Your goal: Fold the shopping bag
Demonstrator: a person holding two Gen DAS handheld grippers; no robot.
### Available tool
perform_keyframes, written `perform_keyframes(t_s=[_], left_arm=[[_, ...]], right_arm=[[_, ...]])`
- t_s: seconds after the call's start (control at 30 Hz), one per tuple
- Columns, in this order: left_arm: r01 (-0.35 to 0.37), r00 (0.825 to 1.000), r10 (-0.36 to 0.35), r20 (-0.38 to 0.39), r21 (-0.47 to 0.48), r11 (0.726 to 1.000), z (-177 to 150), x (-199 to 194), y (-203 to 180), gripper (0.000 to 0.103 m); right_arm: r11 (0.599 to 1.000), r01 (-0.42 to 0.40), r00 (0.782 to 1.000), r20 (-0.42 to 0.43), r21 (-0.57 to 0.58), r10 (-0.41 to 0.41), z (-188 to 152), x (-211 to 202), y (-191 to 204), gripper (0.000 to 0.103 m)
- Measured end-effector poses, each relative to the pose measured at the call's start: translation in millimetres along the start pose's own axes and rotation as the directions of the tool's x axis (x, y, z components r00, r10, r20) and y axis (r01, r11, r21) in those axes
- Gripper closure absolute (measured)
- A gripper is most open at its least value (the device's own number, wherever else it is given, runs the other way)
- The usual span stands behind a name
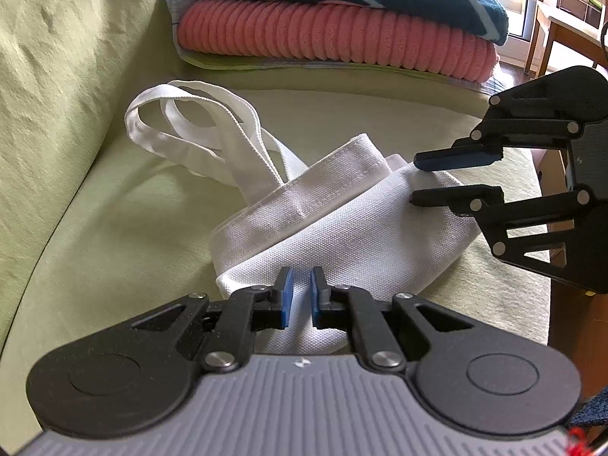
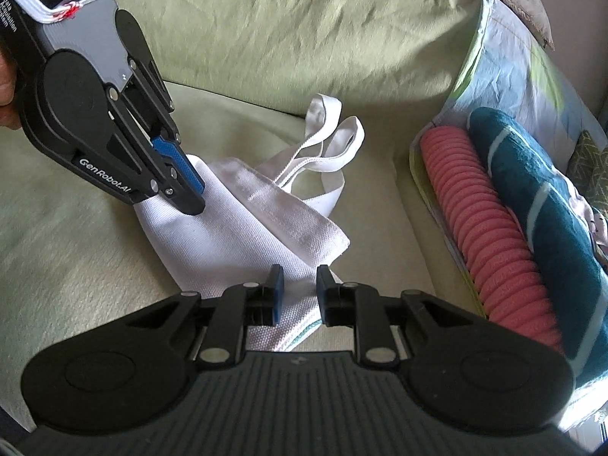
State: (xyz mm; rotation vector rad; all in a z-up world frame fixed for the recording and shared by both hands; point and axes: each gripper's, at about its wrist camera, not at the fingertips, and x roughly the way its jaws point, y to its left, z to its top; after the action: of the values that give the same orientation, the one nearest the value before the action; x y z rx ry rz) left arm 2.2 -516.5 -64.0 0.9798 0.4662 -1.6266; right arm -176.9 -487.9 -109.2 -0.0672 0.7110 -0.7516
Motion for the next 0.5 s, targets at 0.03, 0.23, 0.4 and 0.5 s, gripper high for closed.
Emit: perform_keyframes(t_s=[0.03,0.23,0.4,0.5], left_arm=[[-0.002,1.0,0.002,0.001,0.003,1.0,0,0,-1,0.094],[0.014,1.0,-0.014,0.013,-0.007,1.0,-2,1,3,0.094],[-0.104,0.992,0.078,0.097,0.311,0.945,-19,-13,-29,0.092],[-0.195,0.979,0.135,0.154,0.499,0.844,-41,-24,-48,0.083]], right_arm=[[1.0,0.001,1.0,0.001,-0.001,-0.001,0,0,0,0.085],[1.0,0.009,1.0,0.011,-0.004,-0.009,-2,2,2,0.084],[1.0,0.011,1.0,0.02,-0.008,-0.011,-3,1,3,0.084],[1.0,0.011,1.0,0.027,-0.017,-0.01,-4,0,4,0.084]])
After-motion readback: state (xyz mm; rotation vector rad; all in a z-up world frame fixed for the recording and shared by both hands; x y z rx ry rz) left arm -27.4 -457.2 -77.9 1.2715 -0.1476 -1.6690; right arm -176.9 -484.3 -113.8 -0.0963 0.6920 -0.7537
